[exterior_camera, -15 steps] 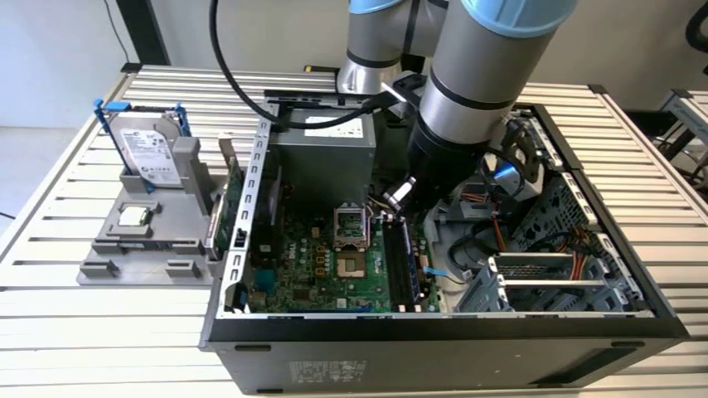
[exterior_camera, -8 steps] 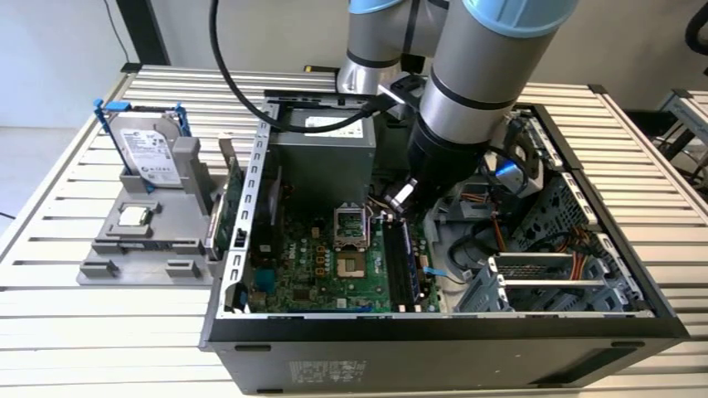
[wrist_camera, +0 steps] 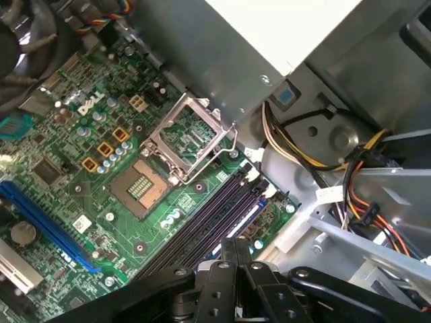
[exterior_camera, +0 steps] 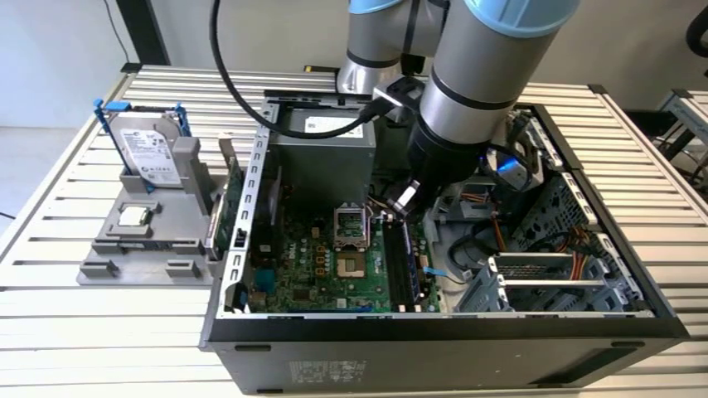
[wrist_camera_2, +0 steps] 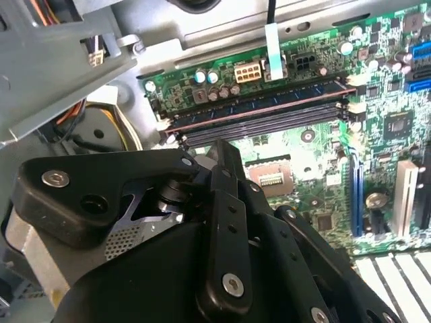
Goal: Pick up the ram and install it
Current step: 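Press down the ram until it locks into place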
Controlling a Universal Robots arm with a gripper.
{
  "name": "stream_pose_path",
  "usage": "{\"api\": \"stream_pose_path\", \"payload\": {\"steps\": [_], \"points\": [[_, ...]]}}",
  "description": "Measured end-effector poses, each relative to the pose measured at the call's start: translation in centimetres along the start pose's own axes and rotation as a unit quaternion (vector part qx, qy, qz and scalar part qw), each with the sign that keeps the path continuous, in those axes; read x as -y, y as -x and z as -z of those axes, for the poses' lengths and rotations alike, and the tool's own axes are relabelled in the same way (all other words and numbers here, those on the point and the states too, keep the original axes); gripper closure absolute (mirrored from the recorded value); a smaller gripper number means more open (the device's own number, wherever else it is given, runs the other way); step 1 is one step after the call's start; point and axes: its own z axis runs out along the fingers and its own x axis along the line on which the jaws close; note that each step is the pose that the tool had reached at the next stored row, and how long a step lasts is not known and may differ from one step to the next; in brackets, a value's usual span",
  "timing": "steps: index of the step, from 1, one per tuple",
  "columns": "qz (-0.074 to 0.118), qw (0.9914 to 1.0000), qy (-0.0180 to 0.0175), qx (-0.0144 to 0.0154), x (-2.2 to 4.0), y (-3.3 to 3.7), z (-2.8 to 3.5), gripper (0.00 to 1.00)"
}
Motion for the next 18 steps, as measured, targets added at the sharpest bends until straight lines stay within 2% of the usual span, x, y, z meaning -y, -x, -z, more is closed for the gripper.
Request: {"api": "stream_pose_path", "payload": {"steps": [7, 18], "points": [[0.032, 0.99947, 0.0018, -0.0025, 0.00, 0.00, 0.00, 1.00], [0.073, 0.99734, 0.0036, -0.0052, 0.00, 0.00, 0.00, 1.00]]}}
